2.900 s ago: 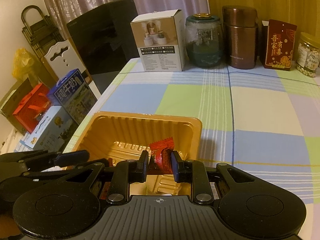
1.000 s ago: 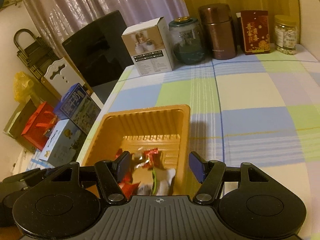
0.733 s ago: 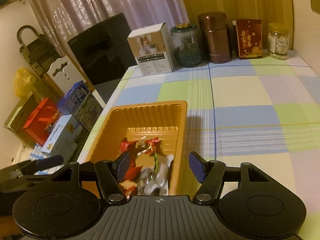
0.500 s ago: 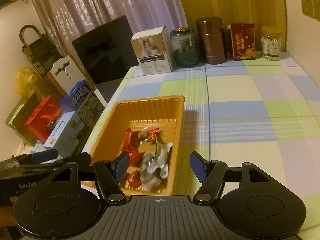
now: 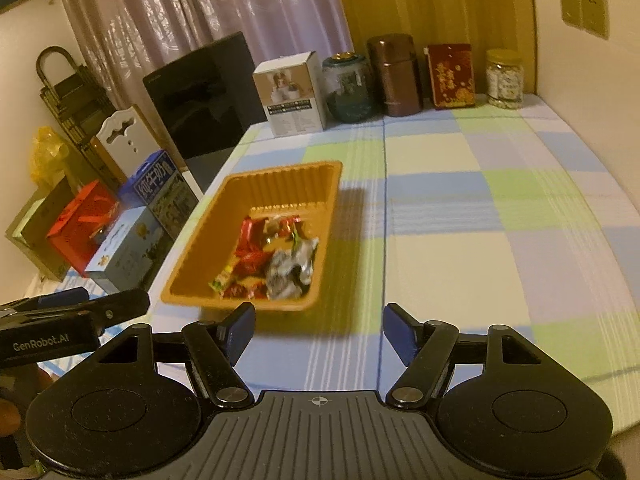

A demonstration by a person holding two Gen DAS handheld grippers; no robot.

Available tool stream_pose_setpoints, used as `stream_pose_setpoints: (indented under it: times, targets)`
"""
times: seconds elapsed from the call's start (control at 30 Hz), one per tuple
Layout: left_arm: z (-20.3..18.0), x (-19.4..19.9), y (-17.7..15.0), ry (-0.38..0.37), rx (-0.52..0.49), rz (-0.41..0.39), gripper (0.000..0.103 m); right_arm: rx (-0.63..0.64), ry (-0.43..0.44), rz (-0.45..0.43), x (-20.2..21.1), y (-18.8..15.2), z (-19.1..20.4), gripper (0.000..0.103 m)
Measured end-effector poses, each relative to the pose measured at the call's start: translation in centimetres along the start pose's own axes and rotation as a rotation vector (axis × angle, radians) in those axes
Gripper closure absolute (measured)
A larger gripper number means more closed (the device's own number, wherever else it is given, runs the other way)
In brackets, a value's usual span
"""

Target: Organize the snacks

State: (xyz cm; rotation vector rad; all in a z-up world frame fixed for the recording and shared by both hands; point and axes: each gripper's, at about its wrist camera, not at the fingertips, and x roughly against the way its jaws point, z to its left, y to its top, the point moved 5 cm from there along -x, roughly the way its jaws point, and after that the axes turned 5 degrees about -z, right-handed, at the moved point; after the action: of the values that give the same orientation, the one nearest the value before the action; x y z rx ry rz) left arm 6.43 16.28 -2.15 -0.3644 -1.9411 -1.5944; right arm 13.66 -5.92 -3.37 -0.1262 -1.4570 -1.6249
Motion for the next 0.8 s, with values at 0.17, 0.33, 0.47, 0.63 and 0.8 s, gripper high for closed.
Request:
stream_pose_setpoints:
  times: [0.17,0.33,0.47,0.63,0.8]
  targets:
    - [-0.6,1.6,-1.5,0.006,-0.002,0.025,0.000,0.006,-0.019,0.007,1.5,-1.7,-0.2,0.032]
    - [-1.0,3.1,-2.7,0.012,-0.001,0.039,0.000,0.015,-0.033,0.013,2.8,-3.1,0.0,0.032]
    - [-1.2,4.5,-3.5,0.013,0.003,0.046,0.000,0.026,-0.044,0.016,3.9,-3.8,0.3,0.032]
    - [-1.5,6.1,-4.0,0.030,-0.005,0.024,0.001,0.024,-0.045,0.013,5.2,-4.3,0.8,0.032]
    - [-1.7,7.2,-4.2,0.031,-0.004,0.012,0.000,0.038,-0.039,0.002,6.6,-4.9,1.6,0.031]
